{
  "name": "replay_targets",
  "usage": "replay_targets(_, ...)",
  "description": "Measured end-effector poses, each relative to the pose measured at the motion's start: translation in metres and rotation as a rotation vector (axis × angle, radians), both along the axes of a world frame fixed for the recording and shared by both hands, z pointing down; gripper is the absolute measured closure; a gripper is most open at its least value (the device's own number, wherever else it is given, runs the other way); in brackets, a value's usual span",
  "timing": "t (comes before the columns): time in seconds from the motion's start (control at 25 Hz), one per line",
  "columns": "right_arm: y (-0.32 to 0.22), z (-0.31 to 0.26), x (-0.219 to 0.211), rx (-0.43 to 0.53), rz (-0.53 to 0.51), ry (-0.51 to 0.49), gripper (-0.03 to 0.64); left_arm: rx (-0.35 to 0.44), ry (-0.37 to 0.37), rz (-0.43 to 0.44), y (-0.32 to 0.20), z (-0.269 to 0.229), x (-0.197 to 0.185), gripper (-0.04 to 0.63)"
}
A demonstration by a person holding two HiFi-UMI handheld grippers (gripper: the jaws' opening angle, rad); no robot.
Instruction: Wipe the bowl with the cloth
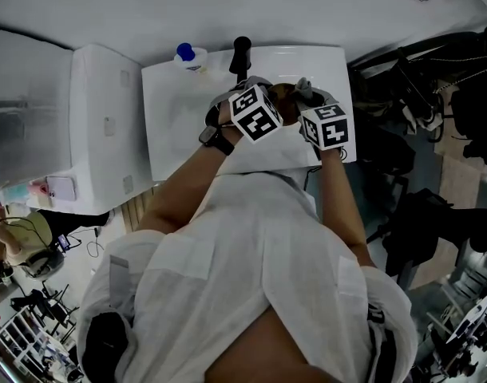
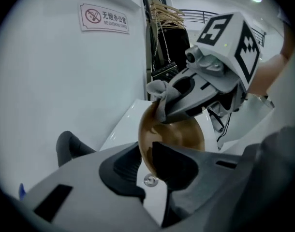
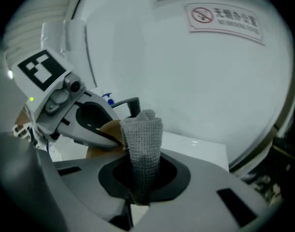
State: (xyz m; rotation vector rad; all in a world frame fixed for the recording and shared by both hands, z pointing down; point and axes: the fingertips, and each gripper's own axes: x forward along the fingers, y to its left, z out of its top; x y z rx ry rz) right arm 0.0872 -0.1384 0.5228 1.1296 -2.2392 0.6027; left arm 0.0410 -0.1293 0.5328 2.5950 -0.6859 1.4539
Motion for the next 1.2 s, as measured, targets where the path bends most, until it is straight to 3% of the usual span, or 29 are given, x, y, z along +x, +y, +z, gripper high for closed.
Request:
replay_targets(0.16,0.007,-0.001,-0.015,0.088,-0.219,0.156,0.572,-0.053,-0.003,0.009,0.005,0.004,-0.002,0.534)
replay_targets(0.36,0.001,-0.004,-0.014,0.082,-0.099,0.018,0.571,-0.026,0.13,-0.218,-0.017,-0.008,-0.011,0.577)
replay_targets(0.6,0.011,0.005,-0.006,0.036,-0.029,-0.06,0.552,-0.01,0.168,-0.34,-0.019,0.0,-0.016,0.577)
replay_targets(0.8,0.022,0.007,0.005,0.04,-0.009,-0.094,0.549,-0.026,0.134,-0.384,-0.019,0.018,-0.022,0.578)
replay_targets(1.0,0.026,-0.002,0.027,0.112,0.016,-0.076,0.555,-0.166,0.139,-0.463,-0.016,0.058,-0.032,0.577)
replay_targets(1.2,0.03,-0.015,0.028,0.186,-0.007,-0.097,0.555,-0.293,0.089,-0.464,0.003,0.102,-0.024,0.577)
